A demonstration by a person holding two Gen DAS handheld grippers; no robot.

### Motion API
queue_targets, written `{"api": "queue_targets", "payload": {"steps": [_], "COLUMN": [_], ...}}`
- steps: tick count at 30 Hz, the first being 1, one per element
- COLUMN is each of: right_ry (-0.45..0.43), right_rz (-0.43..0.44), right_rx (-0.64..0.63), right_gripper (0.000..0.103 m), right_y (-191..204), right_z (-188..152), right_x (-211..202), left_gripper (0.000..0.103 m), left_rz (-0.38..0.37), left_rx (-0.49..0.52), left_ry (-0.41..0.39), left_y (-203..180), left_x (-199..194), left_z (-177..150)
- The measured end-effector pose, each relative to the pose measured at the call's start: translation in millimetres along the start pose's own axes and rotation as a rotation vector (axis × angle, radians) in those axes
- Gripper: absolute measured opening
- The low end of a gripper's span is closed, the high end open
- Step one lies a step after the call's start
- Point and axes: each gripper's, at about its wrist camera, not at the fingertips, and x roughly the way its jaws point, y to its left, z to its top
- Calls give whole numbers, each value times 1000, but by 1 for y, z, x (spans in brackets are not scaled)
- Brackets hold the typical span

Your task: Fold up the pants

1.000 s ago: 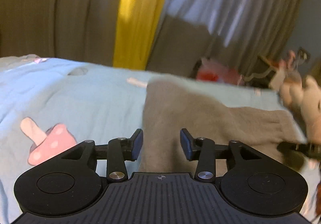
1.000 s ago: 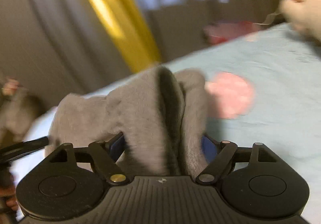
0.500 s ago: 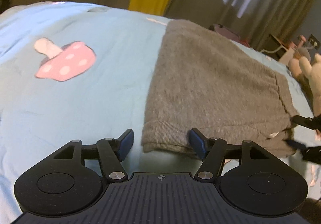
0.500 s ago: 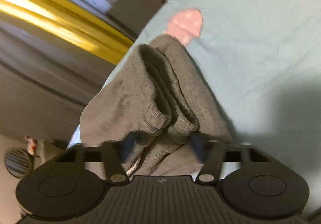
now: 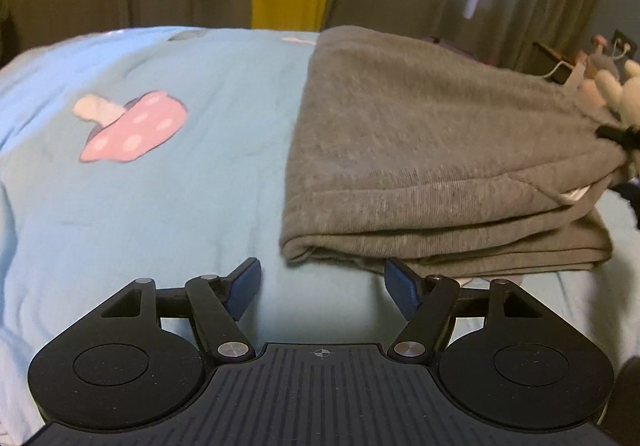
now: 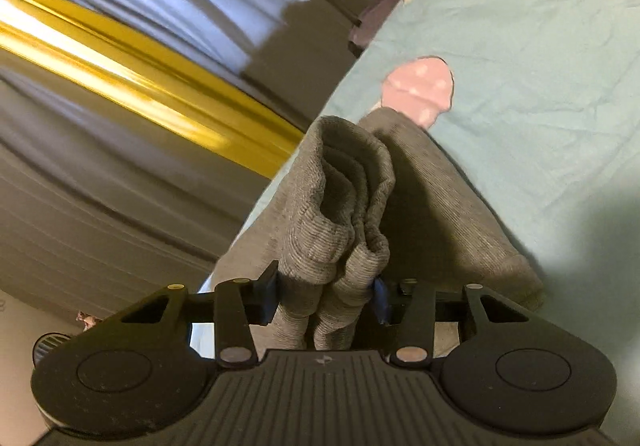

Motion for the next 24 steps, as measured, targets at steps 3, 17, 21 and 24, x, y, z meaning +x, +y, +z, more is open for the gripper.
{"api": "queue_targets", "payload": {"steps": [3,17,21,24], "right_ry": [0,68,16,82], "right_rz": [18,-135,-167,-92], "right_rx": [11,26,47,130], "right_gripper": [43,60,63,63], "right_y": [1,-45,-44,-54], "right_z": [2,3,7,-1], "right_x": [-7,-8,-30,-27], "left_gripper": [72,57,62,68], "left_rz": [42,83,26,19], "left_rx": [-17,-283,-428,-403], "left_ry": [-9,-74,-172,-165], "left_y": [1,61,79,74], "left_x": [11,-1,-18,-19], "left_z": [-1,0,-2,-3]}}
